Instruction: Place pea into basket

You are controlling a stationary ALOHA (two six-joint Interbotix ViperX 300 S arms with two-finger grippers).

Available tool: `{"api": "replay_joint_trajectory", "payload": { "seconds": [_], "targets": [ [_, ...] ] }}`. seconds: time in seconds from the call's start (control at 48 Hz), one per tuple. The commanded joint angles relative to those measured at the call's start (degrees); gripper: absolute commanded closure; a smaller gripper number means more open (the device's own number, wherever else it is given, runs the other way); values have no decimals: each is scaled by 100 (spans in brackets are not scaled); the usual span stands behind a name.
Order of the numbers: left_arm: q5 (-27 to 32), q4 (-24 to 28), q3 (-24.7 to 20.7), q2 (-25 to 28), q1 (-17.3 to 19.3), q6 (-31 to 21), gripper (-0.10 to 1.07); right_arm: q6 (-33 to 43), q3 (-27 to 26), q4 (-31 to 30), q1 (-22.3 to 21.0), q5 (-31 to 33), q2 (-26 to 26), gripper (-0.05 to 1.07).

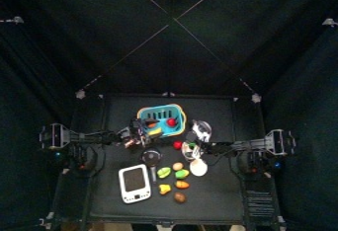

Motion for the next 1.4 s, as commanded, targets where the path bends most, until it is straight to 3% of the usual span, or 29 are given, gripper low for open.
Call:
{"api": "replay_joint_trajectory", "payload": {
  "seconds": [0.0,0.188,0.333,0.458,0.75,0.875,1.062,1.375],
  "targets": [
    [-35,0,-79,-18,-26,9,-5,0,-167,-18,53,-9,-229,38],
    [-35,26,-123,-18,-141,18,-5,-9,-369,-237,79,-88,-589,38],
    [-35,97,-105,-26,-211,18,-5,0,-589,-773,35,-369,-844,38],
    [-35,105,-97,-26,-255,18,-5,44,-870,-1239,-308,-844,-853,38],
    [-35,105,-149,-18,-255,26,-5,44,-1327,-1450,-1450,-1986,-246,37],
    [-35,97,-132,-18,-264,18,-5,62,-1485,-1362,-1731,-2391,114,36],
    [-35,97,-132,-18,-264,18,-5,18,-1679,-1160,-1846,-2461,554,28],
    [-35,88,-123,-18,-264,18,-5,18,-1679,-1151,-1846,-2443,659,9]
  ]
}}
